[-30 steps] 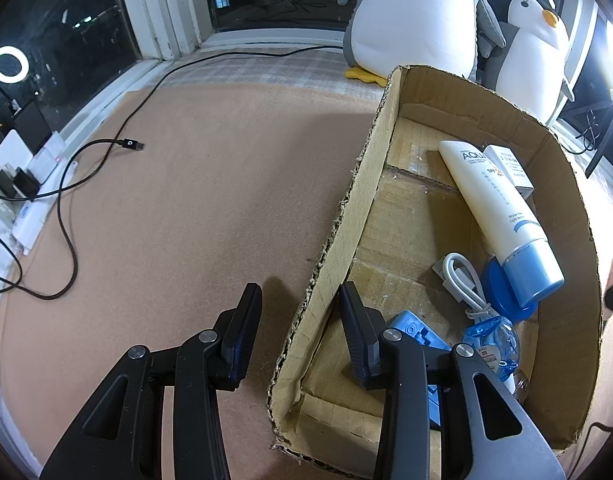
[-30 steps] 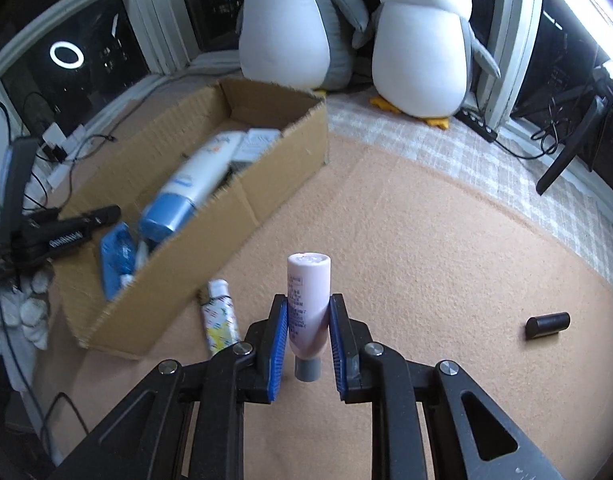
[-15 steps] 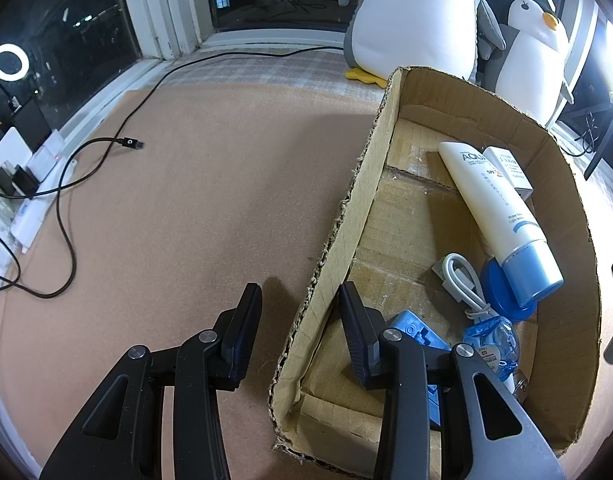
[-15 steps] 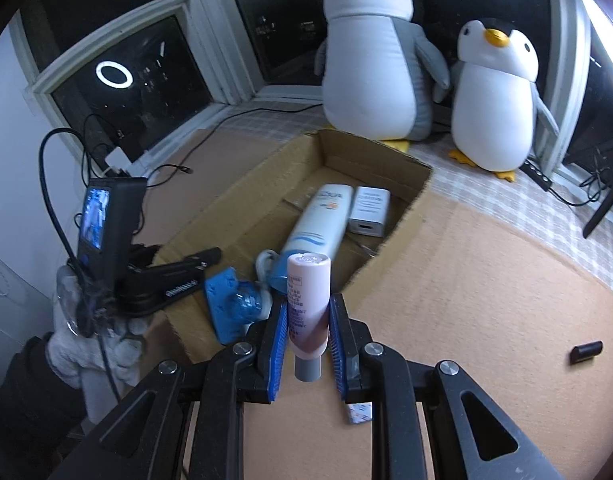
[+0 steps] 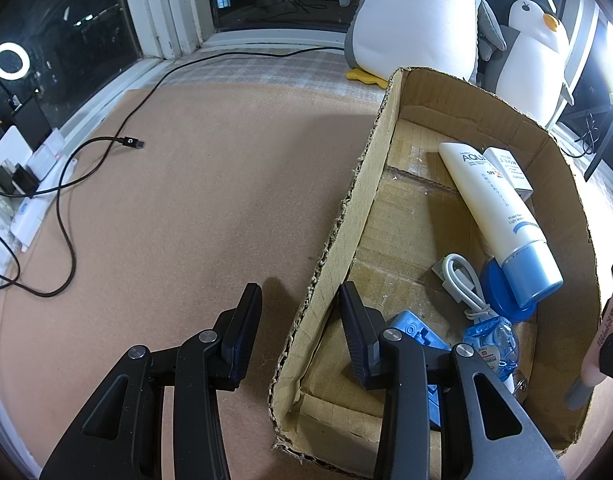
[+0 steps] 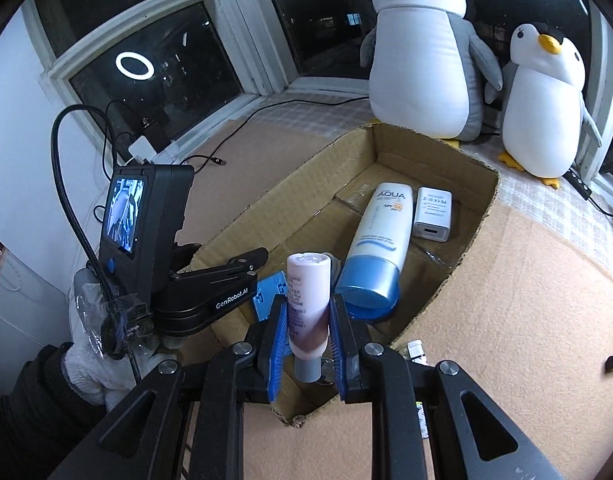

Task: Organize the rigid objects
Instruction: 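Carry the roll-on bottle into the box and release it, then move the right tool to the patterned lighter and grasp it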

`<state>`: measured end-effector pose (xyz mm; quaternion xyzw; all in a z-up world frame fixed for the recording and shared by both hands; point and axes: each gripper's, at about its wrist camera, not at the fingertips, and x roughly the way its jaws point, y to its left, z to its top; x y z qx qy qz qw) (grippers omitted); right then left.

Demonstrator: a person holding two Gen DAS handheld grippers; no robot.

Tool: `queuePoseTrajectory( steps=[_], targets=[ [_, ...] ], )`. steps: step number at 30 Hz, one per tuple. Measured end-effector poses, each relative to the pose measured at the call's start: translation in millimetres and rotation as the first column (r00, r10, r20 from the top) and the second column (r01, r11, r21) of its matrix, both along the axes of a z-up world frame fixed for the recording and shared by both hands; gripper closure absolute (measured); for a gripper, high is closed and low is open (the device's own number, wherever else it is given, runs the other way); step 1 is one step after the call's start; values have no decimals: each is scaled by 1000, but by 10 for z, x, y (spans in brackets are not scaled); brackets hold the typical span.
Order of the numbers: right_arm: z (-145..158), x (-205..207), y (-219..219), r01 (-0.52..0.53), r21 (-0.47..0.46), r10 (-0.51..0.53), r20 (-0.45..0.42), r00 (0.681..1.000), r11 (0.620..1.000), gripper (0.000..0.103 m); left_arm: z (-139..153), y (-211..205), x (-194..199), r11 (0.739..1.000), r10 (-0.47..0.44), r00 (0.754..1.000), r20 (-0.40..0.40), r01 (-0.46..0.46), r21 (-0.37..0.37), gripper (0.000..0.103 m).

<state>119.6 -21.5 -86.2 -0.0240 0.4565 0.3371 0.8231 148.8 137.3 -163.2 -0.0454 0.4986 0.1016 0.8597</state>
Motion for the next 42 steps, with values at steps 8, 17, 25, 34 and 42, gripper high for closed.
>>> queuePoseTrajectory(
  steps=[8, 17, 25, 34, 42],
  targets=[
    [-8, -3, 43, -15, -12, 15, 4, 1000, 1000, 64, 2, 0, -3, 1000, 1, 1000, 1, -1, -2, 65],
    [48, -37, -17, 8, -29, -7, 44, 999, 1000, 35, 2, 3, -7, 1000, 1, 1000, 2, -1, -2, 65],
    [50, -22, -297, 48, -37, -47, 41, 998, 998, 34, 2, 1, -6, 1000, 1, 1000, 2, -1, -2, 65],
    [-24, 67, -772, 112, -84, -111, 21, 994, 990, 34, 3, -3, -3, 1000, 1, 1000, 2, -1, -3, 65],
    [-180, 63, -869, 65, -137, -67, -15, 998, 988, 34, 3, 11, -12, 1000, 2, 1000, 3, -2, -3, 65]
  ],
)
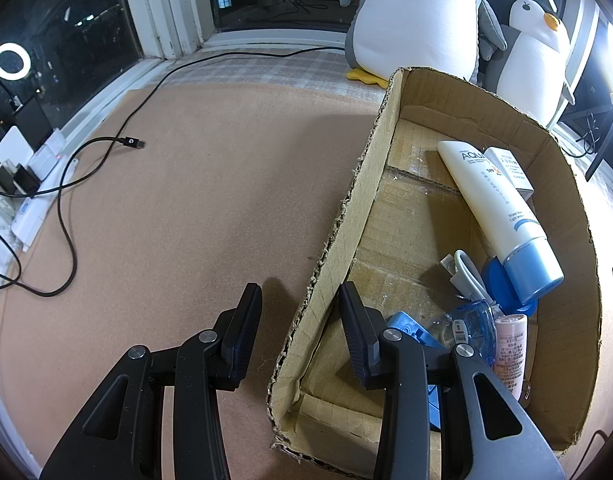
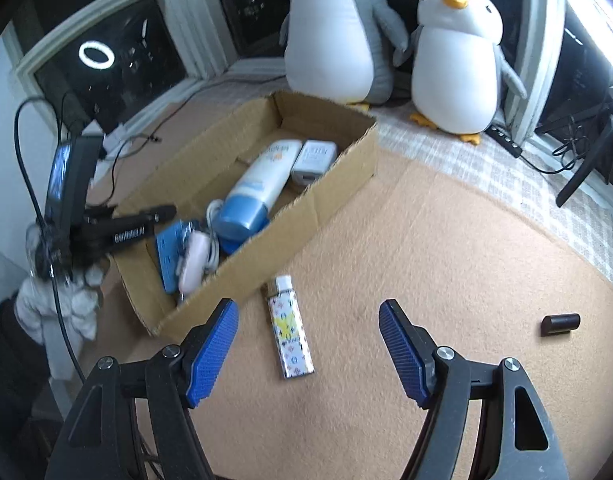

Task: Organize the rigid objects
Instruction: 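Move the right tool to the patterned lighter and grasp it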

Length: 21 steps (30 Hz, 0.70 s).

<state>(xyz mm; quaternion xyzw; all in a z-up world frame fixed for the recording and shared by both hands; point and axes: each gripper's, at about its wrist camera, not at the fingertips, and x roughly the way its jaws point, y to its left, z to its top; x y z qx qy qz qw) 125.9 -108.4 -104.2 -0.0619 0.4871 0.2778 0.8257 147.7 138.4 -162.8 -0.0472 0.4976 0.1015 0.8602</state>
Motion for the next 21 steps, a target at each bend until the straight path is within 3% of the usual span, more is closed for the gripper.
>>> queuePoseTrajectory(
  steps=[15, 21],
  targets=[
    [-373, -9, 326, -47, -116, 45, -21, 999, 992, 34, 0, -4, 2, 1000, -1, 1000, 0, 1, 0, 65],
    [-444, 18, 440, -53, -152, 51, -23, 998, 987, 44, 0, -5, 2, 1000, 0, 1000, 0, 0, 0, 65]
  ],
)
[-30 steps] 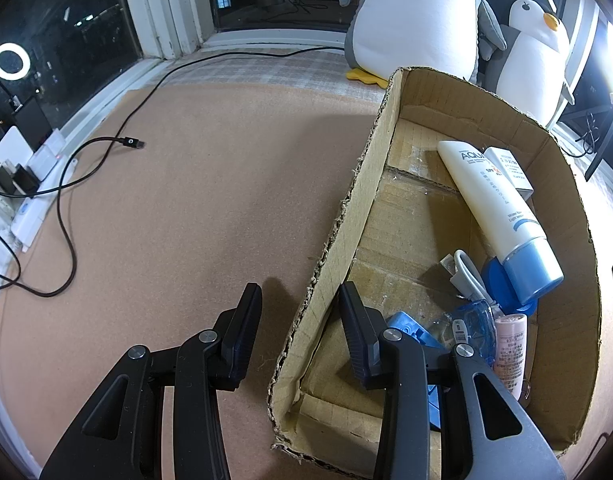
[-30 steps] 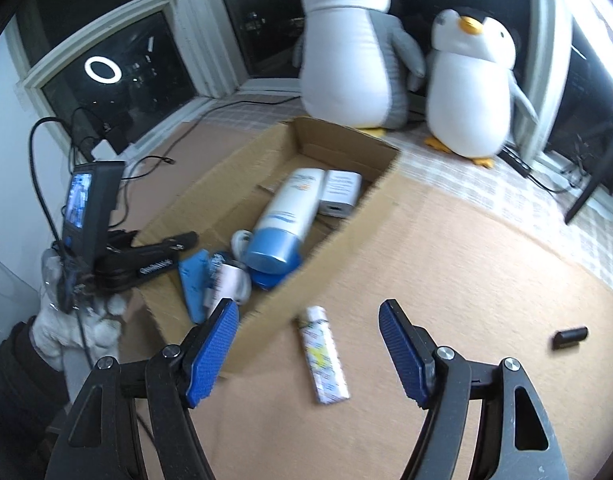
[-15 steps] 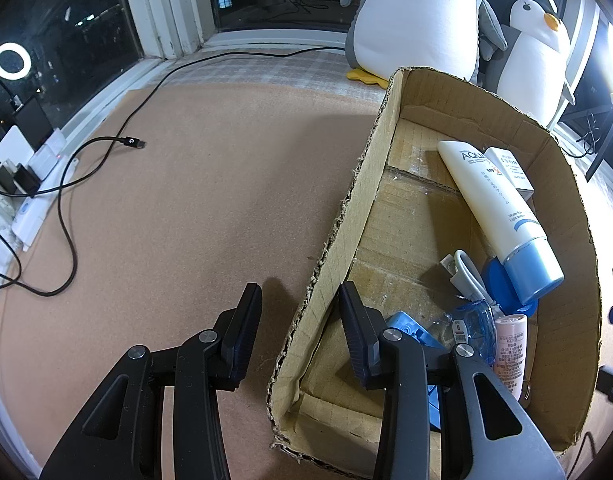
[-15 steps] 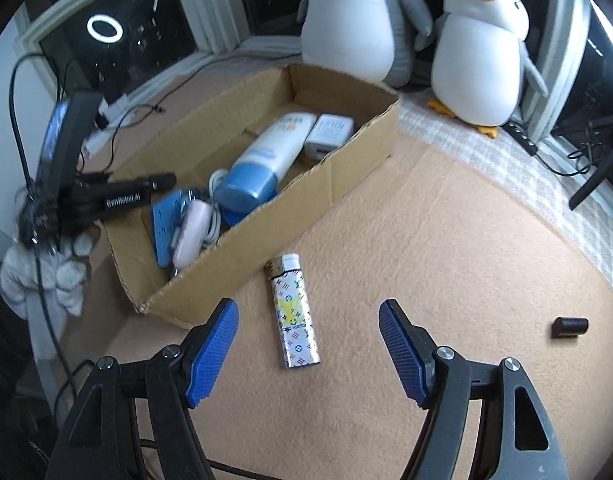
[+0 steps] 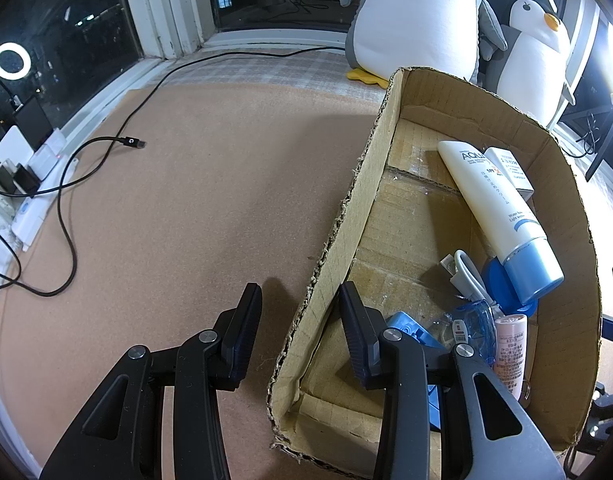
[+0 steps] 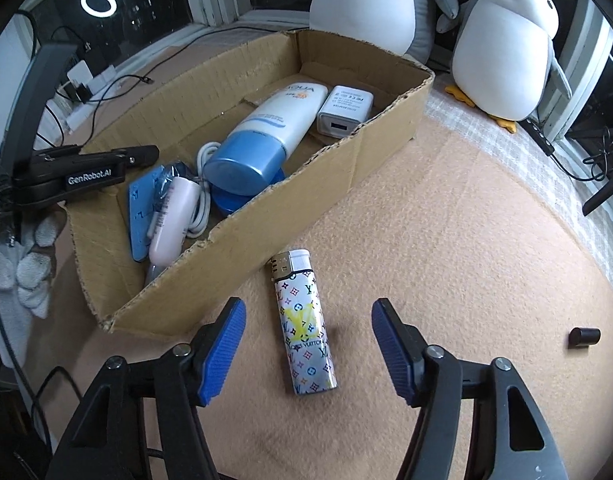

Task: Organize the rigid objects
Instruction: 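Move the right tool to the patterned lighter and grasp it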

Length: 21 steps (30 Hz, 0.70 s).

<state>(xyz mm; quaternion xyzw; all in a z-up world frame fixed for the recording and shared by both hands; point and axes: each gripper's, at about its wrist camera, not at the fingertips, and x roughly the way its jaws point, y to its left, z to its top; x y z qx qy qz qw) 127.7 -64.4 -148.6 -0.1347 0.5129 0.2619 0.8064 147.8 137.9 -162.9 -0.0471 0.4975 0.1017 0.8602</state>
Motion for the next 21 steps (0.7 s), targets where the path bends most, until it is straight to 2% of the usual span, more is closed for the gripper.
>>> queuePoseTrajectory(
  steps=[7, 21],
  targets=[
    [-69, 26, 52, -3, -33, 2, -9, 1000, 999, 57, 1, 7, -7, 1000, 0, 1000, 1, 0, -2, 65],
    [-100, 118, -19, 20, -38, -21, -25, 999, 999, 71, 2, 14, -12, 1000, 1, 1000, 2, -1, -4, 65]
  ],
)
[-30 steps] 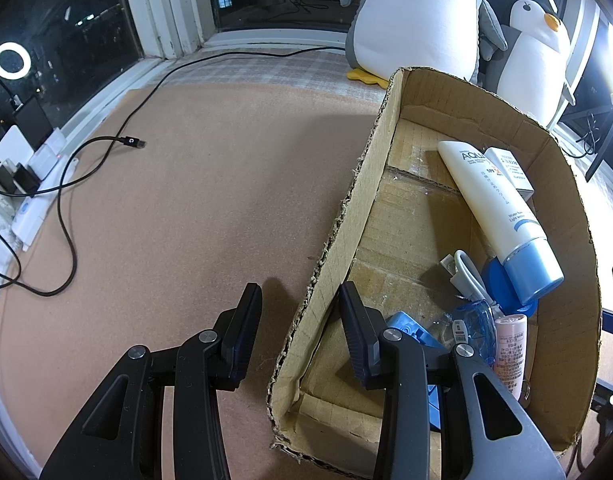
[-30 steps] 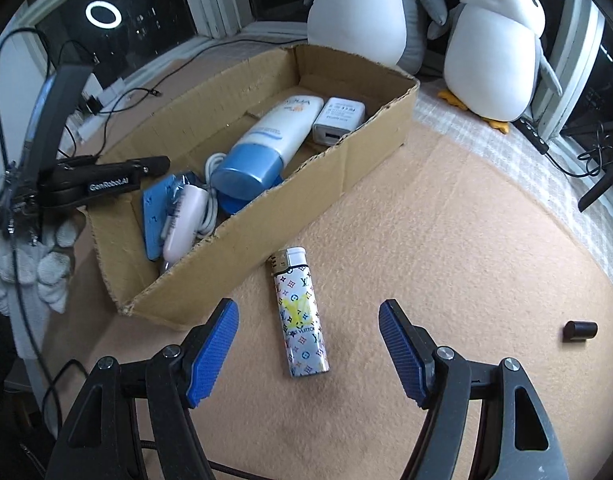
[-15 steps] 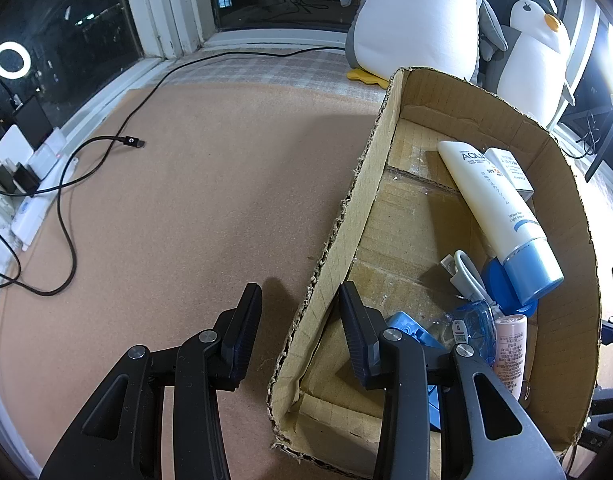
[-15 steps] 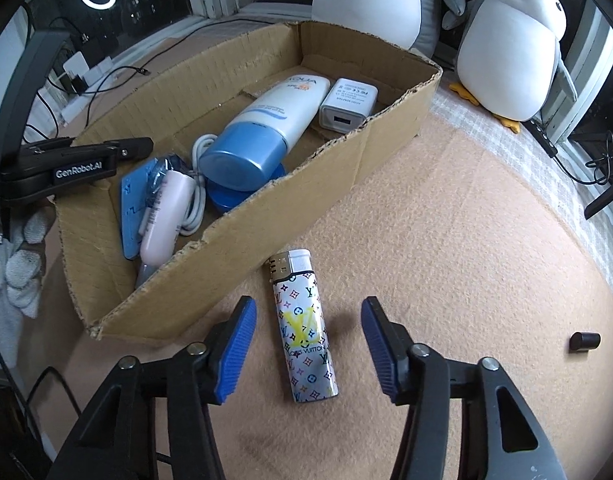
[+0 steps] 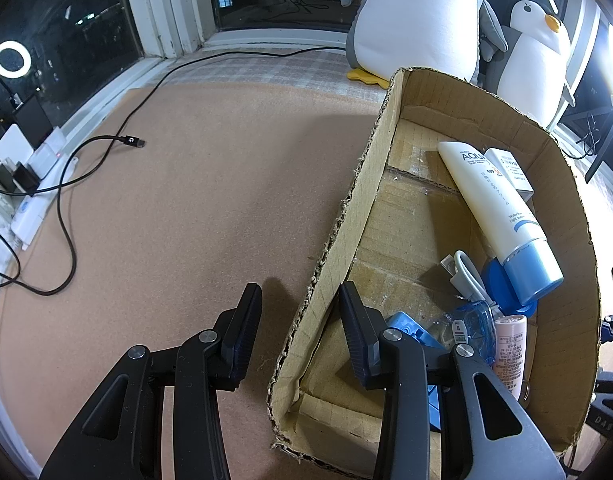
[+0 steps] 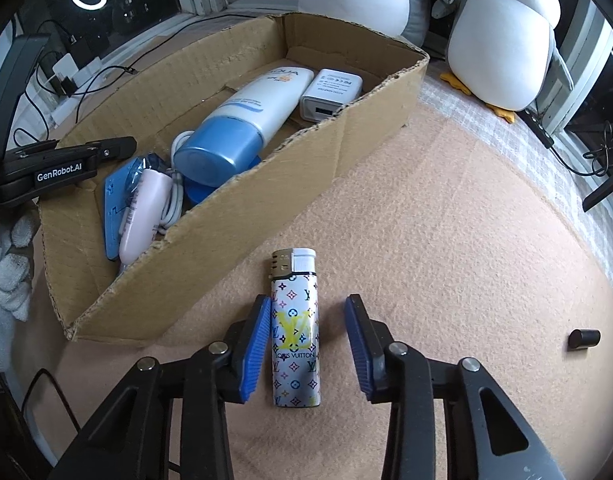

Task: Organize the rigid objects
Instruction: 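Move the right tool to the patterned lighter and grasp it, then carry the lighter into the box and release it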

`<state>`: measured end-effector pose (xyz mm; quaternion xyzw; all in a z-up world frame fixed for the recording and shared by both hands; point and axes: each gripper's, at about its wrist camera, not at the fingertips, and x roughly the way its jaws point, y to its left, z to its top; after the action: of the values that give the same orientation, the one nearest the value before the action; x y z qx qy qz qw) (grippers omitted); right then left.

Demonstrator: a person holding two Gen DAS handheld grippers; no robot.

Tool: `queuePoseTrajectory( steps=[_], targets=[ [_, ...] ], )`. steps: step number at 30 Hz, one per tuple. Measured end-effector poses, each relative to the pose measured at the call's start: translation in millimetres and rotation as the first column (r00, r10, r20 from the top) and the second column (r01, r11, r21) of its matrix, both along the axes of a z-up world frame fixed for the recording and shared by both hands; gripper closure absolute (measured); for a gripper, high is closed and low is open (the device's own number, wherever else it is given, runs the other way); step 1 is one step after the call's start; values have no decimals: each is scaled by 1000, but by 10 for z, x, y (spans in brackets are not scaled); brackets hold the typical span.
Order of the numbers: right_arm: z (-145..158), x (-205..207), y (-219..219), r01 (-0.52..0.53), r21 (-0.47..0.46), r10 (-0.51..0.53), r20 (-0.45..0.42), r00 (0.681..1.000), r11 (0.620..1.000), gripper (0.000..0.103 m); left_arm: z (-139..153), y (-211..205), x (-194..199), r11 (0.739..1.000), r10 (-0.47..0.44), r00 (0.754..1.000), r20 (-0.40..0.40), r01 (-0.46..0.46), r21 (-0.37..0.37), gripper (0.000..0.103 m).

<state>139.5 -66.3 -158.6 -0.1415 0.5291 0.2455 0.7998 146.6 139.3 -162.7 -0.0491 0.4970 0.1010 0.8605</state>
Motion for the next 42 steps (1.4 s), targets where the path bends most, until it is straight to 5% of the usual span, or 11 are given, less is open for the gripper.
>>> queuePoseTrajectory(
  steps=[9, 28, 42],
  targets=[
    [19, 38, -130, 37, 5, -37, -5, 999, 999, 82, 0, 1, 0, 1000, 0, 1000, 0, 0, 0, 65],
    [107, 104, -450, 175, 69, -174, -12, 985, 982, 82, 0, 1, 0, 1000, -1, 1000, 0, 1, 0, 65],
    [680, 208, -376, 168, 197, -181, 50, 982, 966, 82, 0, 0, -6, 1000, -1, 1000, 2, 1, -4, 65]
  ],
)
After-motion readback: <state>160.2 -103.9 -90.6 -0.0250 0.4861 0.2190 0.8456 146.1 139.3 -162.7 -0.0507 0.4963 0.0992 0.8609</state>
